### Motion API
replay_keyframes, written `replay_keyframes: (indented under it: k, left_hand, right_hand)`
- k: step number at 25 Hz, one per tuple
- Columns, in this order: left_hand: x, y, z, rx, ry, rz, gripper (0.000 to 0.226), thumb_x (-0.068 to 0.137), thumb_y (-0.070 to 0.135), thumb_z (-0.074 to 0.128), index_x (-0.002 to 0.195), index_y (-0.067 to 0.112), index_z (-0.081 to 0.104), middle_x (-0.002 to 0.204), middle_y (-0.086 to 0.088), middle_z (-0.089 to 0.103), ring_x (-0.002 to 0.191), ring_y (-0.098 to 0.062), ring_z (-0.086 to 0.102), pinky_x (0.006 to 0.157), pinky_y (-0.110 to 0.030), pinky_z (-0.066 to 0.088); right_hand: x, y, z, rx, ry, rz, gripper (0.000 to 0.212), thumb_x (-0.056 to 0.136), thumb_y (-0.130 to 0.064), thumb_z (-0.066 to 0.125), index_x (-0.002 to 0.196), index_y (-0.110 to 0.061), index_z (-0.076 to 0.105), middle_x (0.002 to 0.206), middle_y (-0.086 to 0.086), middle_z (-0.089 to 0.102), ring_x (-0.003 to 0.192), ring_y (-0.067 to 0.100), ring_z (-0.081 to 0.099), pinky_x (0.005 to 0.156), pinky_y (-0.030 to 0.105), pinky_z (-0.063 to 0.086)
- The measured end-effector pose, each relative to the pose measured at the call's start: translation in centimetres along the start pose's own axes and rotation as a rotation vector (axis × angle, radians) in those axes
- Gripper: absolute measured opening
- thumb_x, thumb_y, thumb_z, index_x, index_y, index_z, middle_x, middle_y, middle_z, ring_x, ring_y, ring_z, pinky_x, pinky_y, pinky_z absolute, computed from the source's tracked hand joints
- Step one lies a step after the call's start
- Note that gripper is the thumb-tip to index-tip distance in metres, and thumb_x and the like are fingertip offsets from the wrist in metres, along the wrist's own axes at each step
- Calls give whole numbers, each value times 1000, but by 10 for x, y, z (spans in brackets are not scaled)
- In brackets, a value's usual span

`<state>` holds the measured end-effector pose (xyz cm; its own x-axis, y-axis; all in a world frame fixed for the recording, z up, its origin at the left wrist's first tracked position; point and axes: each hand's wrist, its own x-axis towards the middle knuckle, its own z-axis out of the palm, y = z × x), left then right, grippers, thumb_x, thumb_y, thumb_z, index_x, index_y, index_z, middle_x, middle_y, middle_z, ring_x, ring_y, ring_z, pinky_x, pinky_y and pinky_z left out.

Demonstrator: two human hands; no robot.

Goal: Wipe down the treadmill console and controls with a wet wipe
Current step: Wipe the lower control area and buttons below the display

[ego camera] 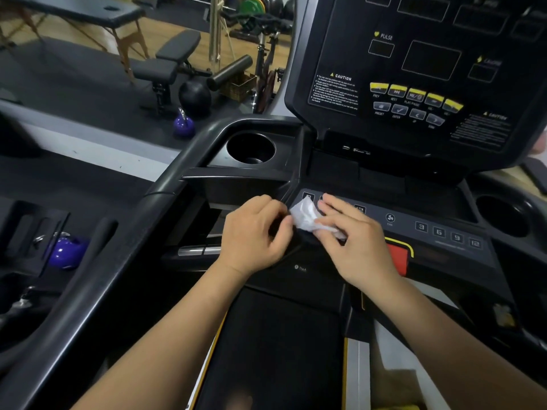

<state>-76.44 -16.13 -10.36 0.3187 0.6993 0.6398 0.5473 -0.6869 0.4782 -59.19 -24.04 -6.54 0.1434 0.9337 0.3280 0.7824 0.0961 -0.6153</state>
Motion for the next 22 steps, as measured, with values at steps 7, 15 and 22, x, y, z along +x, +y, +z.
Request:
replay_keyframes:
  k: [7, 15, 22]
  left_hand:
    - [0, -1, -2, -103, -95, 42, 51, 93, 40, 46, 133, 10, 54, 93, 1, 61, 83, -13, 52, 69, -27, 42]
    - [2, 0, -2, -138, -14, -17, 27, 98, 26, 40, 90, 9, 59, 78, 0, 57, 71, -17, 51, 63, -33, 44]
    - [19, 22, -11, -569, 78, -352, 13, 95, 13, 57, 95, 25, 64, 86, 14, 67, 80, -3, 63, 70, -11, 45]
  right_hand:
    - [19, -24, -4, 487, 18, 234, 14, 97, -22, 54, 95, -28, 67, 88, -9, 72, 84, 7, 68, 69, 22, 53]
    - [25, -23, -11, 427, 86, 290, 19, 93, -27, 60, 82, -38, 70, 83, -22, 70, 74, -6, 62, 62, 12, 48]
    - [19, -21, -23, 435, 38, 362, 15, 94, -29, 59, 90, -22, 72, 76, -4, 73, 72, 10, 69, 55, 20, 51]
